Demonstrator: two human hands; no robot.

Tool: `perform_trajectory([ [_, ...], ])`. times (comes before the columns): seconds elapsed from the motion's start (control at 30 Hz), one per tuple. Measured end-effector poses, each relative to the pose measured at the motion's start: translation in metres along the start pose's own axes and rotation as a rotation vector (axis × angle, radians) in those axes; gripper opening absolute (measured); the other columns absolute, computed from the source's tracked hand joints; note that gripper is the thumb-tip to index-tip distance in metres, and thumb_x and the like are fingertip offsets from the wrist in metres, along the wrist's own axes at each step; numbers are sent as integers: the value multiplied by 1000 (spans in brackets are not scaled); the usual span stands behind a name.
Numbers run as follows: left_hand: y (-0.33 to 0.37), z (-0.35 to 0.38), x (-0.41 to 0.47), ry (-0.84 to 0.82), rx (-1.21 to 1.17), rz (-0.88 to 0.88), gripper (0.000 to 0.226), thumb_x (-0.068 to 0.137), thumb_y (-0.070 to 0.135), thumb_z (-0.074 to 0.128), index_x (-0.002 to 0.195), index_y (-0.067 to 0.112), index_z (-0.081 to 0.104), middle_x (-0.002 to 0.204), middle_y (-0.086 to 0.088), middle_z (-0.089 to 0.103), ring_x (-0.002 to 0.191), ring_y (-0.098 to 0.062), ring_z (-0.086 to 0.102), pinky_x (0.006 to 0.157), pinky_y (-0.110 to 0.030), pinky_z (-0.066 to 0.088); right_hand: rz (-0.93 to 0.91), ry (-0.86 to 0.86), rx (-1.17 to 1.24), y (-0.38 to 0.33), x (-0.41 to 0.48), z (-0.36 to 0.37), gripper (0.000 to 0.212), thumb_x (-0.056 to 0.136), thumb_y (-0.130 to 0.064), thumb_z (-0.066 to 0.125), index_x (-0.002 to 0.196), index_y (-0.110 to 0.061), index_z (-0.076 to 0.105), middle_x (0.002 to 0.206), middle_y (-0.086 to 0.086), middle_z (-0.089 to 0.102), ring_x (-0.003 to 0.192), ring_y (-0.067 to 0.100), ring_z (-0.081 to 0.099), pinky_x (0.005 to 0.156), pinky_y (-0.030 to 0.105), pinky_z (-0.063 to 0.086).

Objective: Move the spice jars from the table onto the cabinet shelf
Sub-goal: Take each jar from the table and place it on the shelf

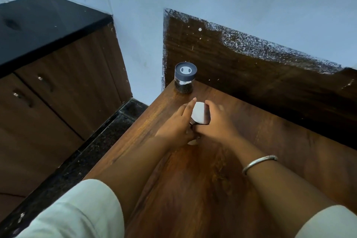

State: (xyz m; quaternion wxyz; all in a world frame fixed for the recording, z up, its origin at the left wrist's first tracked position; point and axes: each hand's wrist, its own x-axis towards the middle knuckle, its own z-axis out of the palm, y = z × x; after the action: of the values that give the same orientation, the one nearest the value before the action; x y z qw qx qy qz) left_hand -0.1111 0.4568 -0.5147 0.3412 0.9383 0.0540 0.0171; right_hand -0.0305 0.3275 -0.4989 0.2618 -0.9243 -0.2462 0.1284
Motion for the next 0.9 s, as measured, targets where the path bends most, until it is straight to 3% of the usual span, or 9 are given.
perform_trajectory([
  [0.13, 18, 4, 3, 26, -172, -20, 124, 66, 32, 81, 138, 50, -18, 150, 10, 16, 136, -19, 27, 106, -37, 35, 6, 102, 8, 2, -8, -17, 92, 61, -58, 70, 139, -25, 33, 134, 3, 43, 114, 17, 46, 76, 26, 42],
  [0.23, 32, 5, 7, 93, -265, -5, 126, 63, 29, 82, 134, 56, -18, 147, 3, 25, 131, -20, 33, 101, -33, 37, -9, 195, 64, 0, -13, -29, 83, 59, -59, 71, 129, -28, 41, 127, -1, 46, 97, 6, 39, 62, 17, 36],
  [0.33, 47, 2, 9, 111, -309, 35, 120, 62, 32, 79, 134, 60, -13, 145, 1, 32, 128, -17, 39, 97, -32, 43, 4, 238, 119, 3, -20, -41, 80, 59, -56, 75, 126, -28, 41, 123, -2, 45, 97, 5, 39, 60, 15, 38],
  [0.53, 82, -9, 10, 129, -460, 98, 105, 65, 29, 78, 141, 38, 5, 126, 9, 44, 113, -6, 49, 89, -21, 46, -48, 205, 541, 19, -48, -75, 81, 69, -39, 78, 136, -26, 35, 125, -4, 45, 112, 9, 49, 77, 15, 44],
  [0.67, 112, -13, 4, 11, -715, 87, 84, 77, 13, 73, 139, 21, 16, 117, 5, 48, 101, -8, 57, 75, -18, 53, -12, 53, 839, 39, -85, -95, 99, 56, -59, 72, 140, -21, 35, 129, 3, 53, 112, 12, 56, 87, 27, 51],
  [0.77, 138, -6, -4, -26, -823, 73, 74, 84, 5, 62, 141, 18, 17, 114, 4, 50, 99, -9, 58, 74, -20, 54, -18, -31, 983, 52, -109, -103, 90, 55, -58, 79, 131, -21, 48, 122, 7, 62, 111, 23, 61, 89, 44, 51],
  [0.9, 173, 9, -19, -8, -907, 57, 83, 82, 17, 64, 146, 25, 12, 125, 8, 48, 105, -2, 54, 77, -15, 50, -5, 67, 1001, 62, -137, -118, 69, 57, -46, 79, 118, -21, 59, 109, 5, 69, 100, 20, 67, 82, 37, 54],
])
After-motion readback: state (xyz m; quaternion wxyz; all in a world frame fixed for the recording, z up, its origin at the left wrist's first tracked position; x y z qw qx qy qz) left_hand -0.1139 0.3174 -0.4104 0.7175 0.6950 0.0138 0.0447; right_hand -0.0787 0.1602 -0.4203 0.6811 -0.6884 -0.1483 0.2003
